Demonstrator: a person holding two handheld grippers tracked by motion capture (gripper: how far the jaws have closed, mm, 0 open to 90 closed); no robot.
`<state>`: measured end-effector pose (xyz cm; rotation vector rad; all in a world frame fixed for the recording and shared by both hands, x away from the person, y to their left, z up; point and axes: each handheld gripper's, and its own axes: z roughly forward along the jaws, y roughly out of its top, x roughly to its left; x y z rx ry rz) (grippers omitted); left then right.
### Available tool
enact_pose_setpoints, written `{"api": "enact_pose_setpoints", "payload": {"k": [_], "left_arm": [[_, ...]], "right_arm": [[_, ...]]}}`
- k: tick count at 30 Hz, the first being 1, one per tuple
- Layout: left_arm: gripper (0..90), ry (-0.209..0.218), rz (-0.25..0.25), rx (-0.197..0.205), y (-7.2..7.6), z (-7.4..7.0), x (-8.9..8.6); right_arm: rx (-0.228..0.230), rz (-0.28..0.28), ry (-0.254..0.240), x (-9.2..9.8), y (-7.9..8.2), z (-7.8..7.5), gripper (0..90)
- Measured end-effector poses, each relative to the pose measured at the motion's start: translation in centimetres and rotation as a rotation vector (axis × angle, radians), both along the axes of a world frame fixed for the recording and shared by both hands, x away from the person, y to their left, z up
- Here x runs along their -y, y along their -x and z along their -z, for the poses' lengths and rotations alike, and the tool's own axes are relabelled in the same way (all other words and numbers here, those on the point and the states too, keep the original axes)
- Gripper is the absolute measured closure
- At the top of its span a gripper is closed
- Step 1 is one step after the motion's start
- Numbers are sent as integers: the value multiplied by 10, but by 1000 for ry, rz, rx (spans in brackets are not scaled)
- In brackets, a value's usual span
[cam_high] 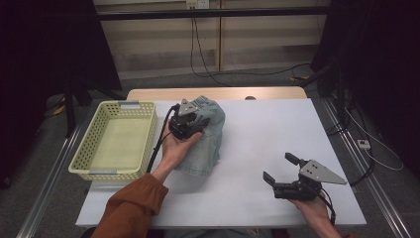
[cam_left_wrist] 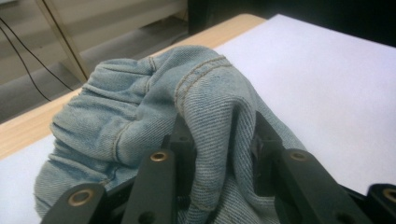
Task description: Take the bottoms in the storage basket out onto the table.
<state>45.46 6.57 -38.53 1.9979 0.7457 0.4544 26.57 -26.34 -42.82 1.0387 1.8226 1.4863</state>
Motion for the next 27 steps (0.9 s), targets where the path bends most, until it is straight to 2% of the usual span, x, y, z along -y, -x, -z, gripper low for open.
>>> {"api": "enact_pose_setpoints", "payload": {"k": [7,10,14,17,19,27], "left_arm": [[665,-20,5,0,1,5,6],[650,-17,17,-26,0,10,8],[645,-56,35,-38,2,20,16],[639,-77,43,-30,3,23,19],[636,-65,42,-32,3,24,19],[603,-103,72,-26,2,33,23]], "right_arm": [[1,-2,2,0,0,0,15],[0,-1,0,0,0,0,15],[2,-3,2,0,0,0,15],[0,-2,-1,0,0,0,15],[2,-3,1,0,0,0,15],[2,-7,0,0,0,0,15]]}}
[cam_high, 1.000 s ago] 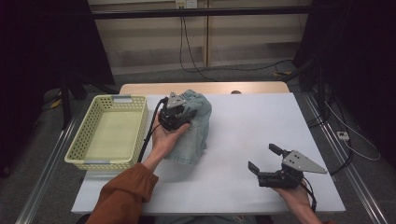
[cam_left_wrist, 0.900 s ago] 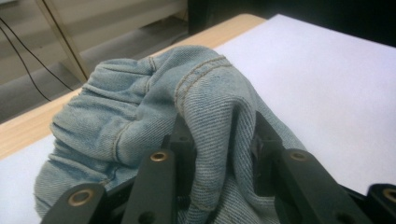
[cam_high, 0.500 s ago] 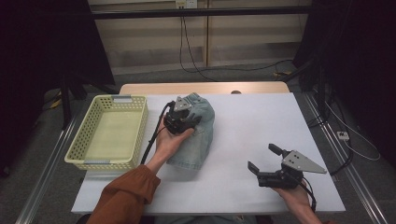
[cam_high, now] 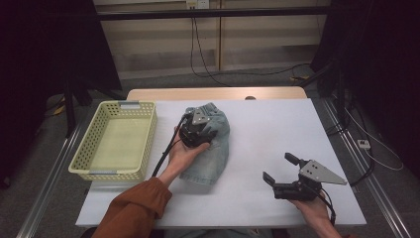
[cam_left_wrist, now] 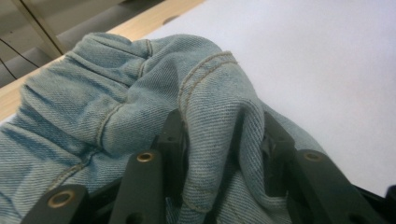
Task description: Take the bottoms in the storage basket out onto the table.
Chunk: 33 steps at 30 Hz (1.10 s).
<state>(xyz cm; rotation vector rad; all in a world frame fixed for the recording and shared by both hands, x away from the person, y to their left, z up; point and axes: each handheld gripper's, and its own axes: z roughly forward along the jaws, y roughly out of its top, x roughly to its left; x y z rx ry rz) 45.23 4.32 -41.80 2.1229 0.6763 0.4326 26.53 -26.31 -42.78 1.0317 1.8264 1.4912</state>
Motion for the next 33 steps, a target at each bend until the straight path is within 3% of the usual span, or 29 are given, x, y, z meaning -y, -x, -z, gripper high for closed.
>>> {"api": "enact_pose_setpoints", "payload": {"k": [10,16,19,26,33], "left_arm": [[574,-45,27,16,1,13,4],[543,-47,28,0,0,20,7],[508,-62,53,19,-1,24,8],[421,-41,36,39,0,29,11],[332,5,29,15,-1,29,10]], "right_arm": [[-2,-1,0,0,0,0,15],[-4,-4,0,-1,-1,1,15],[-5,-4,1,-1,-1,1,15],[-4,-8,0,-1,-1,1,15],[-7,-7,-8,1,-1,1,15]]}}
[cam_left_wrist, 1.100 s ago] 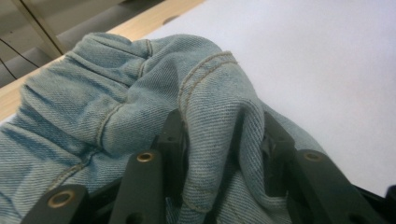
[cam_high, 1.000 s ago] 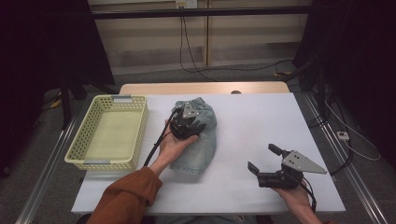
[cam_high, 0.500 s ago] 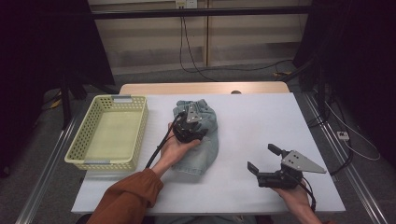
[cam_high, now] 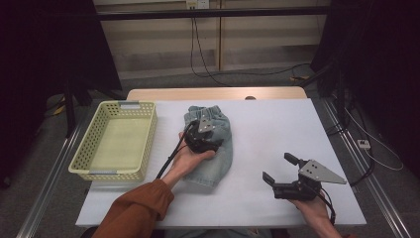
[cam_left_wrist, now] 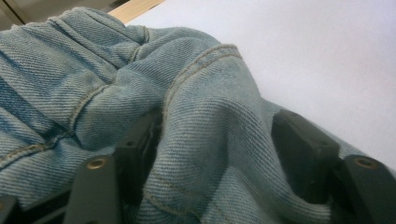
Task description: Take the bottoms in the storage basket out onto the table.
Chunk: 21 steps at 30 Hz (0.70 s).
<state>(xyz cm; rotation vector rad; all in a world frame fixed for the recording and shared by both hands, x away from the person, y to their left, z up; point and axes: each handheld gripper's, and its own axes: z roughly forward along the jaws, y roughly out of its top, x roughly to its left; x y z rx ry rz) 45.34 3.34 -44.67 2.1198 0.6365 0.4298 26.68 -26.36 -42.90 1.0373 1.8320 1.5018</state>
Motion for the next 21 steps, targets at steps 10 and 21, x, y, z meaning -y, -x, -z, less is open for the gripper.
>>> {"api": "enact_pose_setpoints", "payload": {"k": [10,21], "left_arm": [[161,50,-11,-19,1,-8,-4],[85,73,-38,-19,1,-19,-9]], "right_arm": [[-2,-4,-5,1,0,0,15],[-6,3,-8,3,-1,1,15]]}}
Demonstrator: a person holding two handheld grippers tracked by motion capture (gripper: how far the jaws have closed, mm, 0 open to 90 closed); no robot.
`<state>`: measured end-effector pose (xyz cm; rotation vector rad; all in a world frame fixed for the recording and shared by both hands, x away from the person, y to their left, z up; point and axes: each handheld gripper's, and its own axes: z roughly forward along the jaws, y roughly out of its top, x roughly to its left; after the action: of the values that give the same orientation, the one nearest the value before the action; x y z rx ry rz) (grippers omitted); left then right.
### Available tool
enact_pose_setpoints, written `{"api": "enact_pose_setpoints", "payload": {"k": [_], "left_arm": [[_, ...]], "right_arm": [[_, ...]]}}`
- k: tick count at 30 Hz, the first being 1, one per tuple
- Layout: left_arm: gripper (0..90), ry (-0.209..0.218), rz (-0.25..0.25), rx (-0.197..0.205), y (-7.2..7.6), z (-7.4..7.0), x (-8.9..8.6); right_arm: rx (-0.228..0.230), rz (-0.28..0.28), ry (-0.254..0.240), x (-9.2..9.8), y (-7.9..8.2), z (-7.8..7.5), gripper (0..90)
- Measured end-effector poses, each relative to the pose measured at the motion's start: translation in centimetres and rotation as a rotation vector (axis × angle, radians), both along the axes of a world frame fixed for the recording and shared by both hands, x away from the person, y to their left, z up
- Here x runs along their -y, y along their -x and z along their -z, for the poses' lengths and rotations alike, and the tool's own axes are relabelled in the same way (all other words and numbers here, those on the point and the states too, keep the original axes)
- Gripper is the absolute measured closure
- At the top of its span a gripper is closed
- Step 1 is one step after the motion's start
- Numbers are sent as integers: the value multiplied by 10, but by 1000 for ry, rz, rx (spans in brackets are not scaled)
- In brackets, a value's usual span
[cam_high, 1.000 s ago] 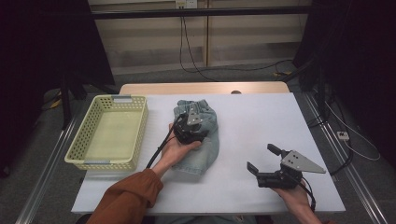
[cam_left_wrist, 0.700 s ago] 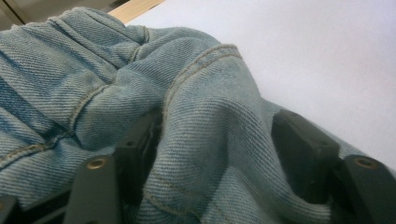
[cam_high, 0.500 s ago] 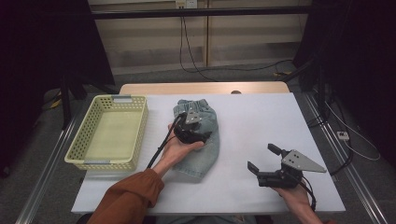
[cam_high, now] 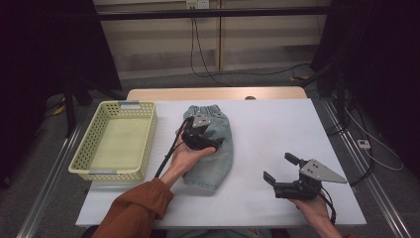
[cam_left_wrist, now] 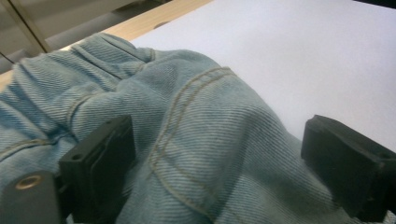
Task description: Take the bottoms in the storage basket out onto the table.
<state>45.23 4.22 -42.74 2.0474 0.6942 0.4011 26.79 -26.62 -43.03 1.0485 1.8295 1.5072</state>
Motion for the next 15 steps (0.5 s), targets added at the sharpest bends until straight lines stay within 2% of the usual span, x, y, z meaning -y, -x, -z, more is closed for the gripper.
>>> {"api": "enact_pose_setpoints", "payload": {"k": [4,12,15], "left_arm": [[76,4,-8,-8,1,-4,-3],[56,17,-11,20,3,-12,-5],[56,20,-2,41,5,-16,-4]], "right_arm": [[2,-1,1,-1,0,0,14],[2,1,0,-2,1,-1,15],[1,0,3,-2,1,-1,15]]}}
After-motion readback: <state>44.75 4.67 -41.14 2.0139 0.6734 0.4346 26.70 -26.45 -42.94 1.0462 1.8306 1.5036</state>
